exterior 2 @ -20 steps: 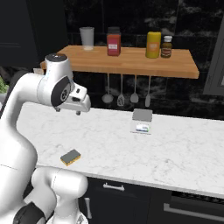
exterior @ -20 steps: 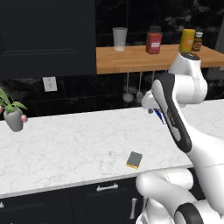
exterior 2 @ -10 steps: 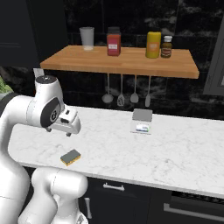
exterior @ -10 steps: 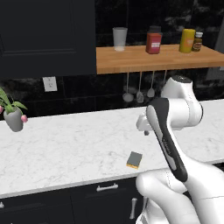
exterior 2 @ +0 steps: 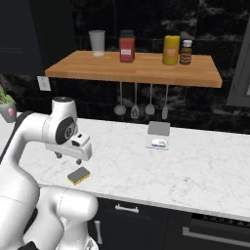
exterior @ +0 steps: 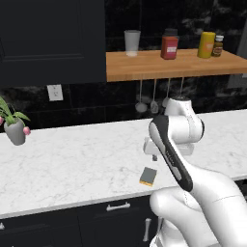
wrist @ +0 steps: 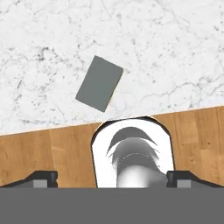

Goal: Pick up the sponge from the counter and clean the cutting board by briefly scrubbing or pressing down on the cutting board. Once finished, release the sponge.

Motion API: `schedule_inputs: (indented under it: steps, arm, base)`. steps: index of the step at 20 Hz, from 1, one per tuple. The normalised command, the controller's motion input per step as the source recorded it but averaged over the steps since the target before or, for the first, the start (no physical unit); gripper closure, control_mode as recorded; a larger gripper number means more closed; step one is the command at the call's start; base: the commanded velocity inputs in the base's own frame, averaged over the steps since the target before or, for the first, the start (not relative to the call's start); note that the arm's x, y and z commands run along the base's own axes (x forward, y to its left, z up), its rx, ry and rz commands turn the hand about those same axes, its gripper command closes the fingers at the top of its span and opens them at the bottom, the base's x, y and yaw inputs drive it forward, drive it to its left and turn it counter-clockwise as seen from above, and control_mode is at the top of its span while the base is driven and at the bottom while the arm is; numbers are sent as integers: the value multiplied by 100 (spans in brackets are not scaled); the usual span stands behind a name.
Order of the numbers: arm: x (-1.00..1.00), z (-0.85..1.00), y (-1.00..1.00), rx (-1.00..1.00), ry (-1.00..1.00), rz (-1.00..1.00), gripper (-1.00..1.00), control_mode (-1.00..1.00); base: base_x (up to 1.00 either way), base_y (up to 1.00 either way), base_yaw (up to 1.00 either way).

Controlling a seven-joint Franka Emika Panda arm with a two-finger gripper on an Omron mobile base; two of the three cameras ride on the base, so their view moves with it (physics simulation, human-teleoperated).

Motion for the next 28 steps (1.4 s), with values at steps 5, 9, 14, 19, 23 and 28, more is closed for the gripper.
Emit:
schedule_inputs:
  steps: [5,9,14,19,23,28]
  arm:
    - [45,-73,11,0,14,-1,-100,-100]
    - [38,-60,1,0,5,0,-100,-100]
    - [25,-44,10,0,0,-3,-100,-100]
    - [25,-44,23,0,0,-11,-100,-100]
    - [21,-24,6,0,0,-12,-100,-100]
    - [7,-28,0,0,0,-6,-100,-100]
  base:
    - [0,0,0]
    - [0,0,0]
    - [0,0,0]
    - [0,0,0]
    - [0,0,0]
    - [0,0,0]
